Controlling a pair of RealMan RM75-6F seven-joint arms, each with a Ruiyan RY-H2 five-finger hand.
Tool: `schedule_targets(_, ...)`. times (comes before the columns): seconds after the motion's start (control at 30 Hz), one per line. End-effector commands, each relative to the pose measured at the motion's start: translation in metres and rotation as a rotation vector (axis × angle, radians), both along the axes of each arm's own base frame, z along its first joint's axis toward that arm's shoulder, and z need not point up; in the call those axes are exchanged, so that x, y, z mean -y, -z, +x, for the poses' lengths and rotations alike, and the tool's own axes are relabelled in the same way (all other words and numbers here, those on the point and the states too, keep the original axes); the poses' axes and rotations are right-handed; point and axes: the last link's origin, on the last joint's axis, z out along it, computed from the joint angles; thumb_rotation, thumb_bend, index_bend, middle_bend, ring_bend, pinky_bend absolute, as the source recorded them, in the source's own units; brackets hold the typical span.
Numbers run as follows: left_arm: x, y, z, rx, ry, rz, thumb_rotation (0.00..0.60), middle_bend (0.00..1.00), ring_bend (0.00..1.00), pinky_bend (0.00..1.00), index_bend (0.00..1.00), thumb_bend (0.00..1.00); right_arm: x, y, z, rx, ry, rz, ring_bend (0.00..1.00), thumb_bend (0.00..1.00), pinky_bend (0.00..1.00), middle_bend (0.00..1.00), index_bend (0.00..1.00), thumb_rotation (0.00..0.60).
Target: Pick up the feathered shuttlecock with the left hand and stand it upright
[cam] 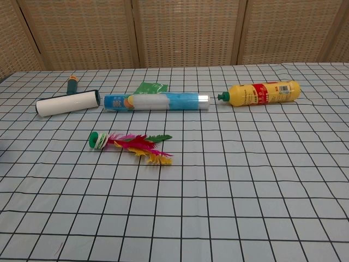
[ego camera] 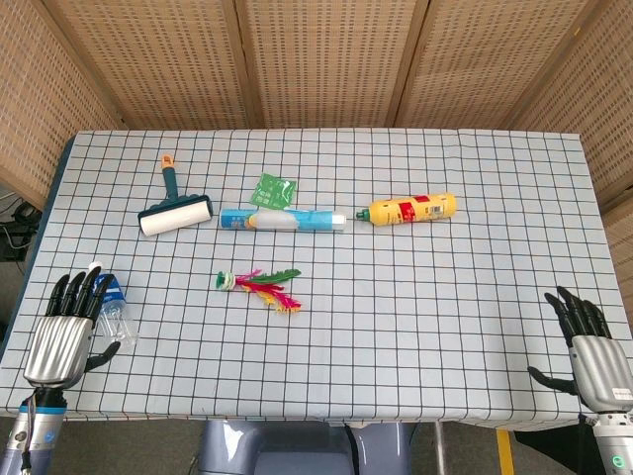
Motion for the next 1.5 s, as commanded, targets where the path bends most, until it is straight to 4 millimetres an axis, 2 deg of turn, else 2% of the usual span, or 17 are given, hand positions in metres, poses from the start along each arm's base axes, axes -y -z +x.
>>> schedule_targets(0.03,0.001,0.000,0.001,-0.003,0.003,0.002,0.600,0.00,0.00,0.00,0.00,0.01,0.000,0.000,0.000,0.001,-0.001,-0.001,0.00,0.07,0.00,0.00,0.02,0.600)
schedule_targets(0.53,0.000,0.000,0.002,0.004,0.005,0.004,0.600,0.00,0.00,0.00,0.00,0.00,-0.001,-0.004,0.001,0.008,0.001,-0.011,0.00,0.07,0.00,0.00,0.02,0.600)
schedule_targets(0.73,-0.006,0.005,0.008,0.024,0.013,-0.017,0.600,0.00,0.00,0.00,0.00,0.00,-0.001,-0.006,-0.002,0.013,0.012,-0.017,0.00,0.07,0.00,0.00,0.02,0.600)
schedule_targets(1.03,-0.052,0.028,0.059,-0.032,0.096,-0.110,0.600,0.00,0.00,0.00,0.00,0.00,0.001,-0.008,-0.005,0.029,0.021,-0.020,0.00,0.07,0.00,0.00,0.02,0.600)
schedule_targets(1.07,-0.062,0.035,0.074,-0.047,0.135,-0.131,0.600,0.00,0.00,0.00,0.00,0.00,0.001,-0.008,-0.005,0.029,0.019,-0.018,0.00,0.07,0.00,0.00,0.02,0.600)
schedule_targets(1.17,-0.081,0.052,0.093,-0.086,0.157,-0.167,0.600,0.00,0.00,0.00,0.02,0.00,0.001,-0.008,-0.006,0.035,0.021,-0.015,0.00,0.07,0.00,0.00,0.02,0.600)
schedule_targets(1.27,-0.097,0.077,0.112,-0.106,0.155,-0.228,0.600,0.00,0.00,0.00,0.06,0.00,0.003,-0.008,-0.008,0.041,0.029,-0.014,0.00,0.07,0.00,0.00,0.02,0.600)
schedule_targets(1.5,-0.117,0.128,0.148,-0.127,0.154,-0.318,0.600,0.00,0.00,0.00,0.15,0.00,0.006,-0.010,-0.015,0.054,0.055,-0.015,0.00,0.07,0.00,0.00,0.03,0.600)
